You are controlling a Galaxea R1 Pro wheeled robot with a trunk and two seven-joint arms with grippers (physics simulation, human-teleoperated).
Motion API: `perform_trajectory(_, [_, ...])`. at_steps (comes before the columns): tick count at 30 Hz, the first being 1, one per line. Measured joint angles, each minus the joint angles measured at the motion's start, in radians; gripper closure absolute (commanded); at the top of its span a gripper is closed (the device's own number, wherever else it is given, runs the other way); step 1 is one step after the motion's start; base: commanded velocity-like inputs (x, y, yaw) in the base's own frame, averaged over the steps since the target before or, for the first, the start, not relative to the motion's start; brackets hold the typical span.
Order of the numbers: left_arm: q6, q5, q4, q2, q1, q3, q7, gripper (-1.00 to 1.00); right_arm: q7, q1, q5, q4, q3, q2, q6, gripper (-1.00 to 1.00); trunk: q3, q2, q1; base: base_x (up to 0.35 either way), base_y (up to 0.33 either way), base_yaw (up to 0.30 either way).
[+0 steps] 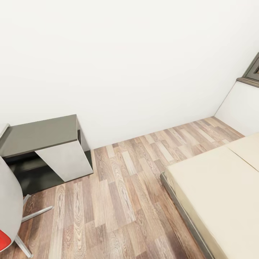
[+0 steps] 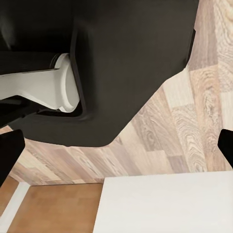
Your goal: Put all the toys in the child's room - the three board games (two on the bed and one on the table), the two jigsaw puzzles on the table, and the tennis ball on the table - inside the toy box on the table in the child's room.
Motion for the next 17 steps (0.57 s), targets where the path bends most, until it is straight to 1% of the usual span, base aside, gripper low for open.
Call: perform_trajectory(17, [0.0, 0.0, 0.0, 0.0, 0.0, 0.0, 0.0, -1.0, 0.0, 0.0, -0.001, -0.001, 0.0, 0.001, 0.0, -1.0, 0.0, 0.0, 0.0, 0.0, 0.0, 0.0])
